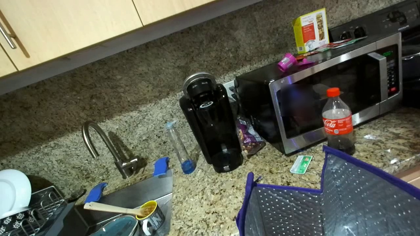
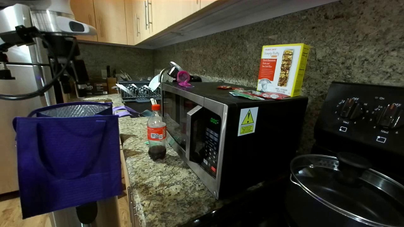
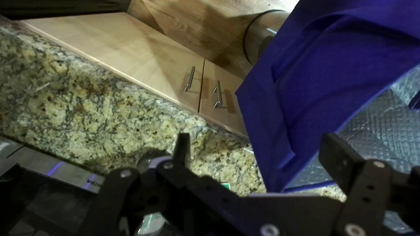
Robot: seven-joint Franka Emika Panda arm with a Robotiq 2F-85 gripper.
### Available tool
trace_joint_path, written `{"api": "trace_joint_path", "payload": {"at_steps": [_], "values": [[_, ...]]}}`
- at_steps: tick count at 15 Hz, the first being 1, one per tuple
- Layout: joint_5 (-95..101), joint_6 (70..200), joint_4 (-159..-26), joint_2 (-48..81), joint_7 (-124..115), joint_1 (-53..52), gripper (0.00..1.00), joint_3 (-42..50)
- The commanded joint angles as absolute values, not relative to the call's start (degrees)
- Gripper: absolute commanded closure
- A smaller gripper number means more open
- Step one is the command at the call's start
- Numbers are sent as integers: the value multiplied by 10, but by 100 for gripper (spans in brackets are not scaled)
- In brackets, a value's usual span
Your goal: Put the coke bottle in the blue bag
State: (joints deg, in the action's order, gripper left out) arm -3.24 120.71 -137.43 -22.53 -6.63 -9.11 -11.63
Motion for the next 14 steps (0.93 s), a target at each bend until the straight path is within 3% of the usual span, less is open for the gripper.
{"api": "trace_joint_path", "payload": {"at_steps": [1,14], "values": [[34,1193,-1269,-120,-147,-53,0,-128],[55,1205,-1069,97,-332,-57,0,-55]]}}
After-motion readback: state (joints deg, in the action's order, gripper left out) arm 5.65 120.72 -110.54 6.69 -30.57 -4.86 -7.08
